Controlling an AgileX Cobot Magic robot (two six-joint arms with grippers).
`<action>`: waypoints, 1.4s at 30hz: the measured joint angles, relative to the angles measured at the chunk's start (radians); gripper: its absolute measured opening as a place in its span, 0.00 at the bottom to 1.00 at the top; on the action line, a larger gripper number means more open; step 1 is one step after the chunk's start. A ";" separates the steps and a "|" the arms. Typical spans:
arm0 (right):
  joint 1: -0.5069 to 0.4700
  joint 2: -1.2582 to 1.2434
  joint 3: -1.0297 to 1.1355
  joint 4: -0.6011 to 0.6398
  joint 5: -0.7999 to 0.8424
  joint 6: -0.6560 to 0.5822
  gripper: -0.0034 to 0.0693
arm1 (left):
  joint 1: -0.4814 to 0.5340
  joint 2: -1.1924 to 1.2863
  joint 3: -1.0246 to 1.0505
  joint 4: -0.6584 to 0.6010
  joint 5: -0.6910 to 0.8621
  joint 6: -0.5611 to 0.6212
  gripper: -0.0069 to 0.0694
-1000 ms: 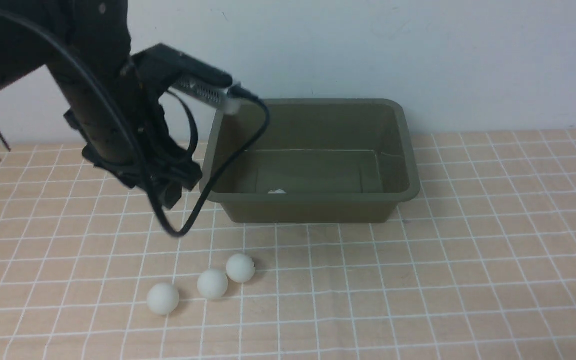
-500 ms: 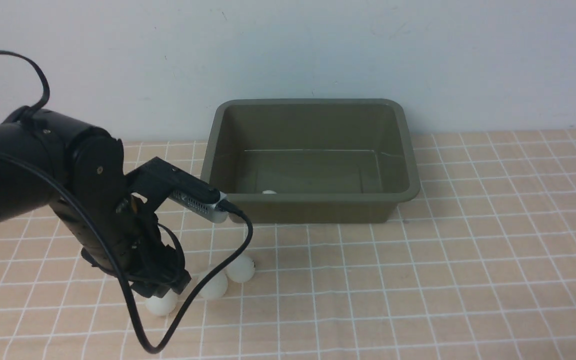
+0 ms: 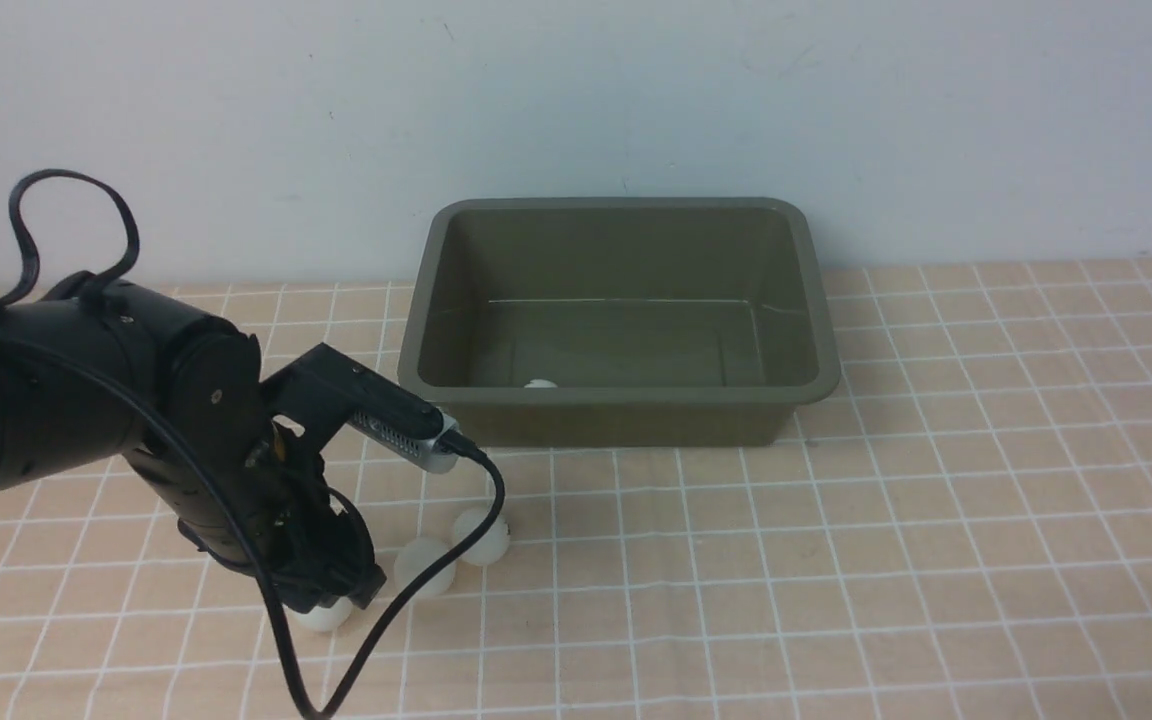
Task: Put the table tennis balls into the box on the light coffee tablecloth.
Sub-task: 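Reach for and grasp a ping pong ball on the table beside the basket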
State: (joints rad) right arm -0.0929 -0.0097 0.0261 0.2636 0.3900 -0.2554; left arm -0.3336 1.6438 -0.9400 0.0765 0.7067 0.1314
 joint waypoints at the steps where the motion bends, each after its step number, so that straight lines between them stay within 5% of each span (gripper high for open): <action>1: 0.000 0.000 0.000 0.000 0.000 0.000 0.03 | 0.003 0.009 0.000 0.000 -0.002 -0.001 0.58; 22: 0.000 0.000 0.000 0.000 0.000 0.000 0.03 | 0.009 0.139 0.000 -0.022 -0.087 -0.005 0.58; 28: 0.000 0.000 0.000 0.000 0.000 0.000 0.03 | 0.009 0.144 -0.001 -0.024 -0.080 -0.005 0.51; 42: 0.000 0.000 0.000 0.000 0.000 0.000 0.03 | 0.009 0.039 -0.282 -0.028 0.308 -0.004 0.51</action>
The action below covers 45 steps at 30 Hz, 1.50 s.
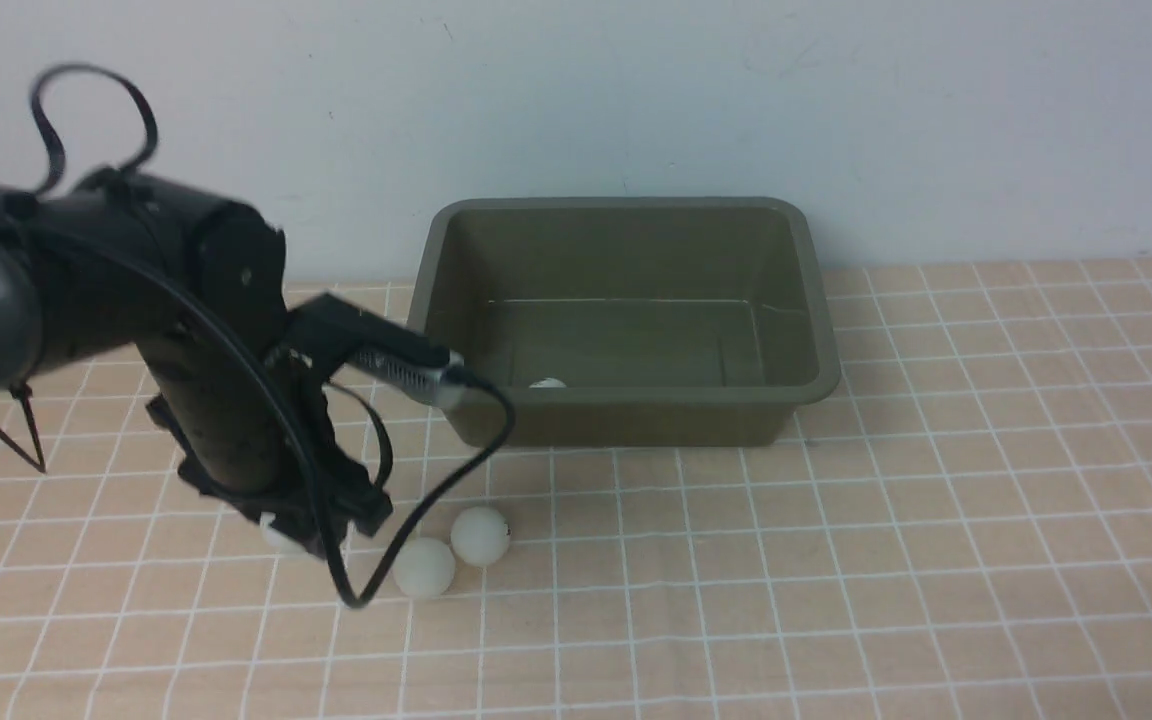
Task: Put the table tennis balls into the box on the light coffee tablecloth.
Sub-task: 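Drop the ball into the bin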
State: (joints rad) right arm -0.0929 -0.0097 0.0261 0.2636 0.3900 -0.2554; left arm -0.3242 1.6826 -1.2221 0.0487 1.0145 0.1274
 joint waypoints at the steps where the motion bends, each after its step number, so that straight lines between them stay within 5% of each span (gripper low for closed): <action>1: 0.000 0.000 0.000 0.000 0.000 0.000 0.03 | 0.000 -0.007 -0.044 -0.004 0.016 0.000 0.51; 17: 0.000 0.000 0.000 0.000 0.000 0.000 0.03 | 0.000 0.192 -0.377 -0.402 -0.219 0.199 0.51; 45: 0.000 0.000 0.000 0.000 0.001 0.000 0.03 | 0.000 0.419 -0.533 -0.417 -0.238 0.233 0.53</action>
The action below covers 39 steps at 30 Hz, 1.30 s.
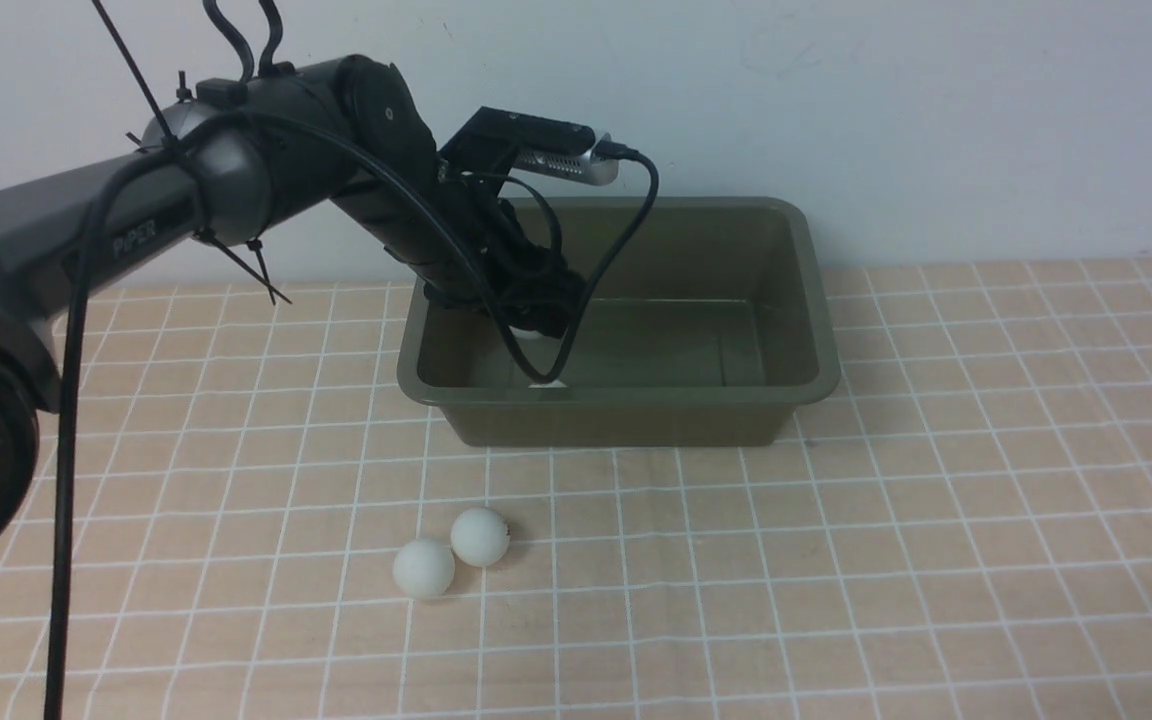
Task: Put the table tennis balls into the box on the light coffee tablecloth.
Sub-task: 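Drop the ball into the bin, then reach for and grasp a ping pong ball on the table beside the basket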
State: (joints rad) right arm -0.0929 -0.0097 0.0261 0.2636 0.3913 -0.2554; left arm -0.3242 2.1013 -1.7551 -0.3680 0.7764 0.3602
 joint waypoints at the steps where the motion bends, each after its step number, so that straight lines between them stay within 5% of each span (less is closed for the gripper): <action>1: 0.000 0.000 0.000 0.000 0.000 0.000 0.03 | 0.000 0.000 -0.001 0.000 0.000 0.000 0.53; 24: 0.000 0.000 -0.001 0.000 0.003 0.000 0.03 | 0.000 0.025 -0.019 0.034 0.020 0.005 0.65; 39: 0.000 0.000 -0.001 0.000 0.005 0.000 0.03 | 0.000 -0.124 -0.141 0.218 0.452 -0.052 0.65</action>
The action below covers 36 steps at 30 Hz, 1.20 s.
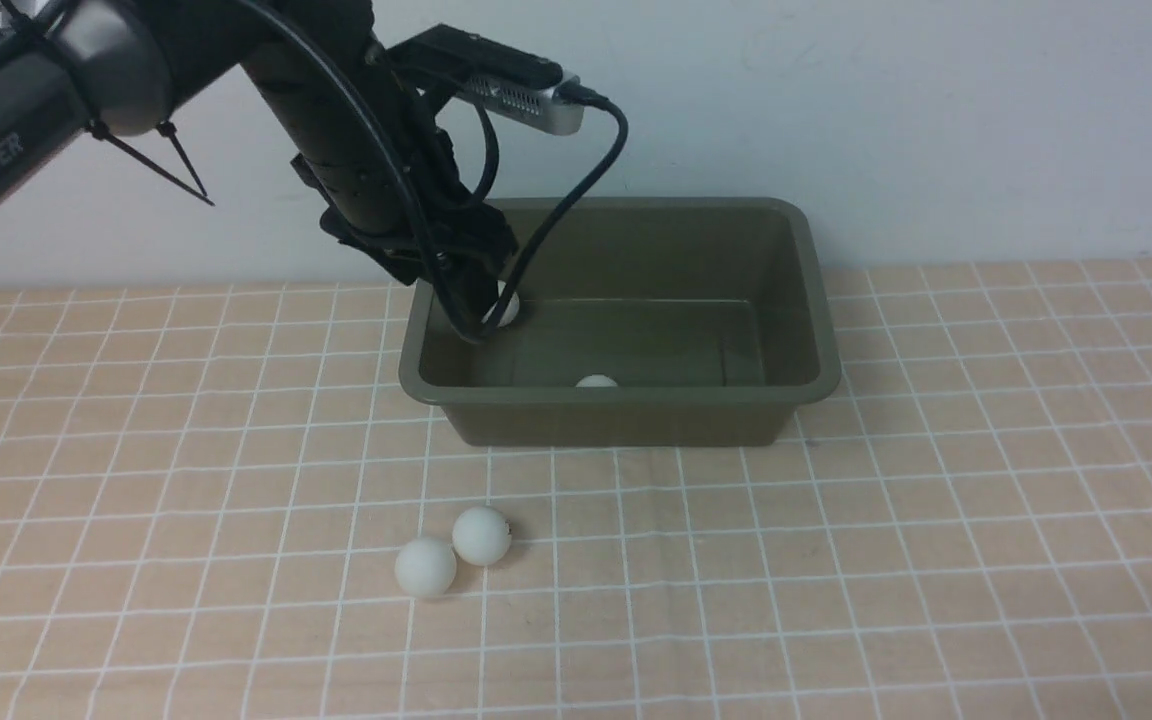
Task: Put the table tennis balls into the box on the light coffee tablecloth.
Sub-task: 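Reach for and grasp a ping pong ball on the table beside the basket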
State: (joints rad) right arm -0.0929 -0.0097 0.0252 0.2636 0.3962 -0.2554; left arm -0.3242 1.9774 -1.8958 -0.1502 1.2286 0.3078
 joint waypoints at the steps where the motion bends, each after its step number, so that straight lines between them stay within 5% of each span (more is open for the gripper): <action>1: 0.000 0.000 0.000 0.000 0.000 0.000 0.03 | 0.000 0.000 0.002 -0.002 0.000 0.000 0.65; 16: 0.000 0.000 0.000 0.000 0.000 0.000 0.03 | 0.000 -0.065 0.432 -0.090 -0.012 0.030 0.65; 20: 0.000 0.000 0.000 0.000 0.000 0.000 0.03 | 0.000 -0.109 0.554 -0.090 -0.115 0.044 0.65; 36: 0.000 0.000 0.000 0.000 0.000 0.000 0.03 | 0.000 -0.130 0.661 -0.091 -0.360 0.132 0.65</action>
State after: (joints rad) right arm -0.0929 -0.0097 0.0252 0.2636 0.3966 -0.2554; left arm -0.3242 1.8469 -1.2346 -0.2410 0.8690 0.4402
